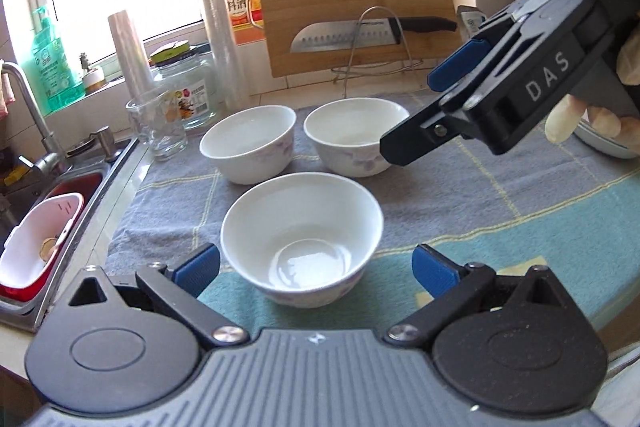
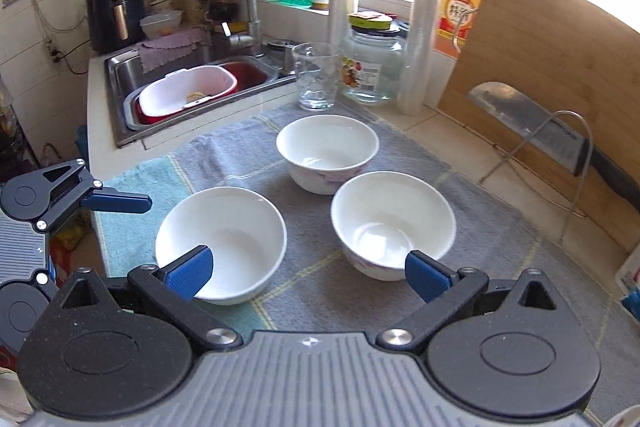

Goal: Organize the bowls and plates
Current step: 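Move the right tool to a white bowl and grasp its rim, then lift the white bowl with the right tool and carry it toward the other bowls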

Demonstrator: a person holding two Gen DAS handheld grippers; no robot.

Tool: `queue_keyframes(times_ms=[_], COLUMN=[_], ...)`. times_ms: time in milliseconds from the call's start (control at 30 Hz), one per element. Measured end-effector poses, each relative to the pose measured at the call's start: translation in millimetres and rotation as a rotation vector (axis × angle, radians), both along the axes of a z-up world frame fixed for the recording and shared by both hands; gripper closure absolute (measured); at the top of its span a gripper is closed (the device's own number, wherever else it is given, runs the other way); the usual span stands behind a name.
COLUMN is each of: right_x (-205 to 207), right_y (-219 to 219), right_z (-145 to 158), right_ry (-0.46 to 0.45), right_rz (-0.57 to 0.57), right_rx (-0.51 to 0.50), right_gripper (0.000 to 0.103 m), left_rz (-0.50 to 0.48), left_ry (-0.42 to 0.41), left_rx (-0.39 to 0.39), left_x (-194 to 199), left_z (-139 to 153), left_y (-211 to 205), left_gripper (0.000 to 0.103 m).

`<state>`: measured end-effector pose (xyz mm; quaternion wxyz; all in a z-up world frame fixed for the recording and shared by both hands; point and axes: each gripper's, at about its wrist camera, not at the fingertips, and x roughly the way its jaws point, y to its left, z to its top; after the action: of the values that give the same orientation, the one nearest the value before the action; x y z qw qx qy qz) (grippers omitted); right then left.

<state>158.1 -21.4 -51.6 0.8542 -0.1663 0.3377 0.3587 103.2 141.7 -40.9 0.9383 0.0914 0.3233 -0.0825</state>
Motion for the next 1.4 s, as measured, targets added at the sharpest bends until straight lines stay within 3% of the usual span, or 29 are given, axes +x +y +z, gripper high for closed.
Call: queue_keyframes(times_ms=[200, 500, 667, 767, 867, 933, 1400], right_x=[0.2, 17.9, 27.8, 32.8, 35.0, 35.8, 37.8], right_y=[27.8, 48.2, 51.0, 51.1, 51.6, 52.5, 52.8], right_z=[-10.4, -34.6, -41.3, -45.4, -47.6, -48.4, -47.3], right_ry=[0.031, 0.128, 0.159, 0.189, 0.204, 0.211, 0.252], right_rz=[0.105, 0.101, 0.097, 0.102, 0.108, 0.113, 0.126], right_rx=[0.010, -0.040, -0.055, -0.050, -0.045, -0.044, -0.019], right_gripper=[0.000, 0.001, 0.019, 0.024, 0.028, 0.030, 0.035], left_rz=[0.011, -0.017, -0.023, -0.035, -0.049, -0.056, -0.070], left_ry=[0.025, 0.023, 0.027, 0.020, 0.010, 0.013, 0.025], left_rx=[-0.013, -0.009, -0.020, -0.021, -0.019, -0.014, -0.010], left_x=[3.3, 11.1, 14.0, 16.1, 16.8, 18.6, 22.5], left_z=[-14.0, -23.5, -27.0, -27.6, -27.2, -27.4, -27.5], left_y=[14.9, 15.3, 15.5, 14.2, 12.2, 11.0, 12.9], left_gripper=[0.002, 0.002, 0.002, 0.003, 0.007, 0.016, 0.016])
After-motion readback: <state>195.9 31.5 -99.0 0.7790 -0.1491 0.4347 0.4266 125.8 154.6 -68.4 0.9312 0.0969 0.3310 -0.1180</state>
